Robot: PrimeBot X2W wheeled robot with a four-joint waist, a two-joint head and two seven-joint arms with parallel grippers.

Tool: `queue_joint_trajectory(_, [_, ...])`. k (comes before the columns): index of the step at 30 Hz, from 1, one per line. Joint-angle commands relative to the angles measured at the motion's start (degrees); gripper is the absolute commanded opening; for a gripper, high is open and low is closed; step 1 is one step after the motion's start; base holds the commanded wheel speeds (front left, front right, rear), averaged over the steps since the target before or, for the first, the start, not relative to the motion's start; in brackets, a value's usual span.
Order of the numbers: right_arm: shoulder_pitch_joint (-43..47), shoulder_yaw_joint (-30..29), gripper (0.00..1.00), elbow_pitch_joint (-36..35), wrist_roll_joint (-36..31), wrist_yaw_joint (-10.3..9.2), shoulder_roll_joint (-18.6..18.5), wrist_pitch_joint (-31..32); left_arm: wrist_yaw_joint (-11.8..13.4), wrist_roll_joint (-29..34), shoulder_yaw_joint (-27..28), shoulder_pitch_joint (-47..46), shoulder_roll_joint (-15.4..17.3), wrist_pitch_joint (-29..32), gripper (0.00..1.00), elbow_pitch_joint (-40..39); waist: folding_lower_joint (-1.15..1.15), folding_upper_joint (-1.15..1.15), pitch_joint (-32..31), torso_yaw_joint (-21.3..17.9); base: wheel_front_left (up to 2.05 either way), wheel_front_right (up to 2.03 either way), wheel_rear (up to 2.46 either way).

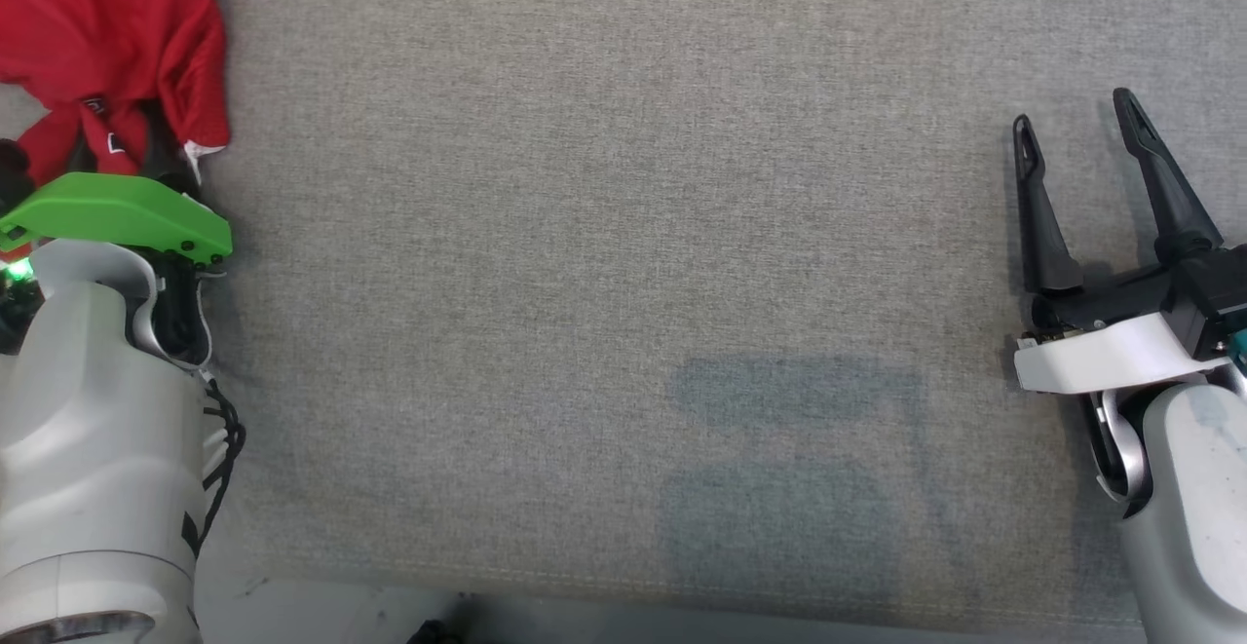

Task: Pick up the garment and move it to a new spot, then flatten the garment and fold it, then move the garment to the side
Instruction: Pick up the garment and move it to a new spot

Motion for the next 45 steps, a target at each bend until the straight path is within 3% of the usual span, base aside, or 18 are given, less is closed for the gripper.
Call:
queue_joint_trajectory(1, [0.3, -0.2, 1.0, 0.7, 0.1, -0.11, 0.0, 0.1, -0.2, -0.5, -0.4, 0.3, -0.7, 0.9, 0.0, 2.2, -0.01, 0.62, 0.6, -1.2, 0.0, 0.0, 0.0])
queue_joint_trajectory(7, [0.7, -0.2, 1.0, 1.5, 0.3, -0.11, 1.5, 0.1, -0.3, -1.0, -3.1, 0.3, -1.3, -0.5, 0.0, 2.1, -0.01, 0.62, -2.2, -1.3, 0.0, 0.0, 0.0])
queue_joint_trajectory(20, [6.6, 1.8, 1.0, 6.0, 1.5, -0.11, 7.2, 0.1, -0.2, -3.4, -16.9, 11.0, -2.0, -1.1, 0.0, -19.5, -0.01, 0.62, -17.5, -1.4, 0.0, 0.0, 0.0])
queue_joint_trajectory(26, [8.8, 1.7, 1.0, 6.8, 2.1, -0.11, 8.5, 0.1, -0.2, -6.0, -26.1, 15.7, -2.8, 2.9, 0.0, -30.1, -0.01, 0.62, -22.3, -2.8, 0.0, 0.0, 0.0])
queue_joint_trajectory(36, [8.9, 1.6, 1.0, 6.6, 2.9, -0.11, 9.3, 0.1, -0.1, -11.4, -35.5, 21.6, -5.3, 11.3, 0.0, -47.1, -0.01, 0.62, -24.0, -6.8, 0.0, 0.0, 0.0])
queue_joint_trajectory(41, [8.4, 1.4, 1.0, 6.4, 3.8, -0.1, 9.4, 0.1, 1.7, -16.0, -38.9, 24.2, -6.3, 15.0, 0.0, -53.3, -0.01, 0.62, -23.1, -10.2, 0.0, 0.0, 0.0])
queue_joint_trajectory(45, [7.8, 1.6, 1.0, 6.2, 4.8, -0.1, 9.4, 0.1, 4.4, -17.1, -39.0, 25.2, -6.3, 15.1, 0.0, -52.7, -0.01, 0.62, -22.1, -13.1, 0.0, 0.0, 0.0])
